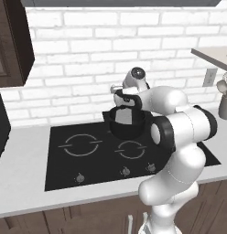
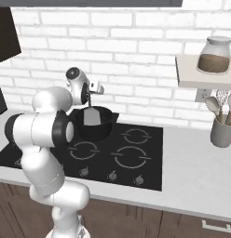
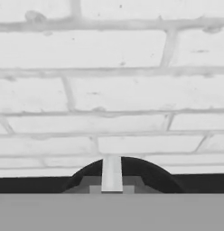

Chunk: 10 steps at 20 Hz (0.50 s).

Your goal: Put the tomato and garlic in the pot. Retrieve the spatula and lightly stir the vegetables in the pot.

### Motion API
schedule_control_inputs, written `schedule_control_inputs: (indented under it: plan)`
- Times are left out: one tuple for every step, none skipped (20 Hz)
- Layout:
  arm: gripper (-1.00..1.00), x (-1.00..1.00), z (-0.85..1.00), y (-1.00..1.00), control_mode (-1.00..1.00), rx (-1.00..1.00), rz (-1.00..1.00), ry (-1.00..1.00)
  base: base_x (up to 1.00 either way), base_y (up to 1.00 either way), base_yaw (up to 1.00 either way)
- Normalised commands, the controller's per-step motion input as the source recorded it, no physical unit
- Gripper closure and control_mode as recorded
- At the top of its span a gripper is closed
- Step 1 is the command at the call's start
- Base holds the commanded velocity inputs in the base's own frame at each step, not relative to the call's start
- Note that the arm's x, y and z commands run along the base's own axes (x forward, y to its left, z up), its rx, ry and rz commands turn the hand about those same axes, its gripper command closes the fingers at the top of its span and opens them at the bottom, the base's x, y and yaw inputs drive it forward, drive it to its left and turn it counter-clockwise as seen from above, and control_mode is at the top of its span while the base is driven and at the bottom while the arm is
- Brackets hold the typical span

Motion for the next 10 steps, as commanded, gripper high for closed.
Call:
schedule_control_inputs:
  plan:
    - [1.0, 0.17, -0.03, -0.03, -1.0, -0.01, -0.07, 0.26, 0.0, 0.0, 0.0]
    - [1.0, 0.19, -0.19, -0.06, -1.0, -0.02, -0.06, 0.24, 0.0, 0.0, 0.0]
    - [1.0, 0.22, -0.28, -0.08, -1.0, -0.02, -0.06, 0.22, 0.0, 0.0, 0.0]
    - [1.0, 0.26, -0.39, -0.13, -1.0, -0.01, -0.05, 0.22, 0.0, 0.0, 0.0]
    - [1.0, 0.36, -0.46, -0.15, -1.0, 0.0, -0.05, 0.26, 0.0, 0.0, 0.0]
    - [1.0, 0.4, -0.51, -0.14, -1.0, 0.0, -0.06, 0.27, 0.0, 0.0, 0.0]
    - [1.0, 0.39, -0.54, -0.14, -1.0, 0.0, -0.06, 0.26, 0.0, 0.0, 0.0]
    - [1.0, 0.35, -0.59, -0.11, -1.0, 0.0, -0.06, 0.23, 0.0, 0.0, 0.0]
    - [1.0, 0.31, -0.61, -0.13, -1.0, 0.0, -0.06, 0.22, 0.0, 0.0, 0.0]
    - [1.0, 0.21, -0.63, -0.14, -1.0, 0.0, -0.06, 0.19, 0.0, 0.0, 0.0]
